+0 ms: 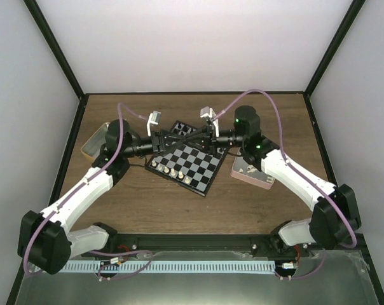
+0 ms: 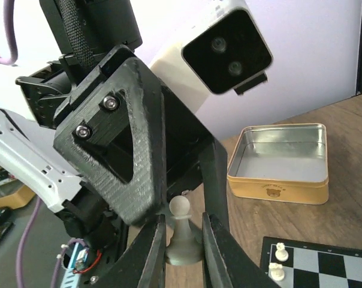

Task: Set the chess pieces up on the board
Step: Place the chess piece on the chessboard.

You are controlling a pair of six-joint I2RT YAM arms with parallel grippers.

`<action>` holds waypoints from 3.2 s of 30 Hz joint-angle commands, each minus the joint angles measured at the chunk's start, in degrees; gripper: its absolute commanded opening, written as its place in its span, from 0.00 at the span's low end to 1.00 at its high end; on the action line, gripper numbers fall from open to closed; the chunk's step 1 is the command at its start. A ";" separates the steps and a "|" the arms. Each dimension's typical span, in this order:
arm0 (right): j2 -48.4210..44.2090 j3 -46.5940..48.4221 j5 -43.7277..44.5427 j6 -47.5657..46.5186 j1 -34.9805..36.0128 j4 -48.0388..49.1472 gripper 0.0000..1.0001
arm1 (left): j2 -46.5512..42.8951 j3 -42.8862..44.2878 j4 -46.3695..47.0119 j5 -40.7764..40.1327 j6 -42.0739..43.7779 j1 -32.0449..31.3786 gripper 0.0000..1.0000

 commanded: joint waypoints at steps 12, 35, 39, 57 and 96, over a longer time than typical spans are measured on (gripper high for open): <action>2.92 5.44 4.38 -9.65 1.90 -8.98 0.12 | 2.45 -0.94 2.76 -2.44 -6.79 0.17 0.28; 5.60 9.50 7.47 -14.67 2.87 -17.72 0.43 | 5.41 -0.71 -4.58 -4.22 1.16 0.17 0.04; 4.42 9.63 11.32 -12.50 2.05 -19.83 0.70 | 4.71 1.46 -16.75 -11.24 10.40 0.21 0.04; -8.63 -9.03 62.78 21.16 -1.09 -15.08 0.78 | 4.79 7.80 -39.98 -50.45 38.32 -10.30 0.04; -13.64 -18.27 67.01 36.47 -5.22 -18.84 0.78 | 32.61 17.22 -44.71 -52.80 41.42 1.93 0.08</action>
